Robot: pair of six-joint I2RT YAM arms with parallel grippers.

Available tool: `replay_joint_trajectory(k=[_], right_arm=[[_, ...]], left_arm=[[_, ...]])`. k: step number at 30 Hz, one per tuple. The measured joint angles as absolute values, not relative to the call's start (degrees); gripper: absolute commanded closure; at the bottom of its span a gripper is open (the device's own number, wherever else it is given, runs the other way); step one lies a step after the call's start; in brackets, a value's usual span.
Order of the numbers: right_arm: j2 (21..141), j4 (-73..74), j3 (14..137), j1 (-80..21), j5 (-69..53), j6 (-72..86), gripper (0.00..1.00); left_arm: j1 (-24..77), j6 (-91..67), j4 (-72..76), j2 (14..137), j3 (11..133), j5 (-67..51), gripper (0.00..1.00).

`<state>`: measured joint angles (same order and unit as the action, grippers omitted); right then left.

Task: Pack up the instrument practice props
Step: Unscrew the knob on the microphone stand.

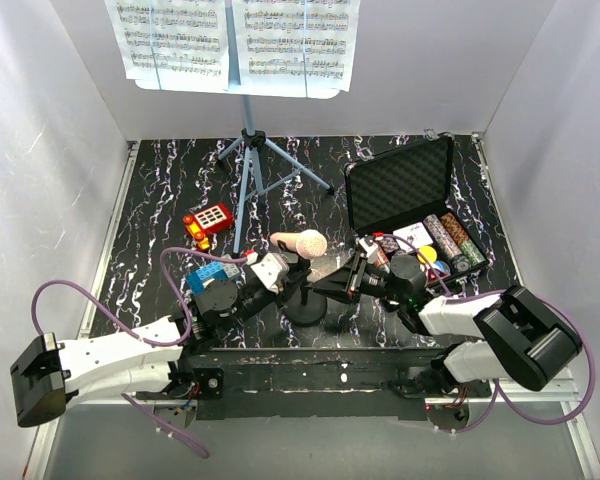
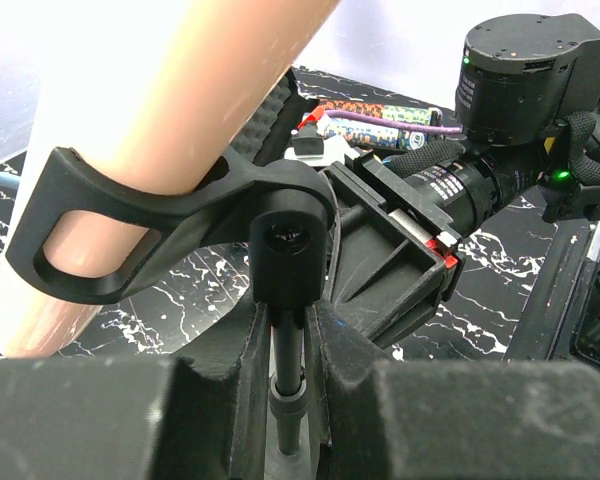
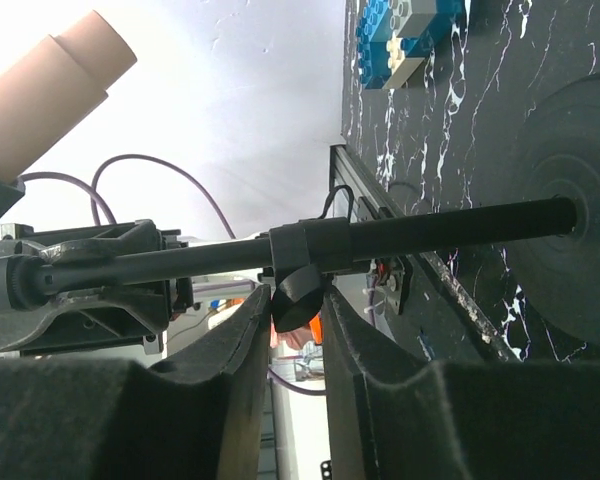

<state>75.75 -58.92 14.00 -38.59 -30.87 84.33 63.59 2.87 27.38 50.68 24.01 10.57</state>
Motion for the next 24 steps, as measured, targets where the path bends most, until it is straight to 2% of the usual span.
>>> replay_joint_trajectory(k=[6,10,18,24], right_arm=[[76.62,-60.88,13.37,-38.52,-31.09,85.43,0.99],[74.98,-55.75,15.16,-38.24,-32.16,80.71,0.99],[64.03,-17.52,29.3,-41.58,-24.14,51.4,0.99],[60.36,-9.13,31.53,-45.54,-16.08,35.86,0.99]], left_arm=[[63.59,2.94,27.42,50.68,23.99,10.63,1.0],[63.59,2.74,27.4,50.65,23.97,10.79,1.0],[63.33,2.37,27.83,50.43,23.94,12.27,1.0],[63.33,1.74,28.84,52.01,24.18,11.66,1.0]])
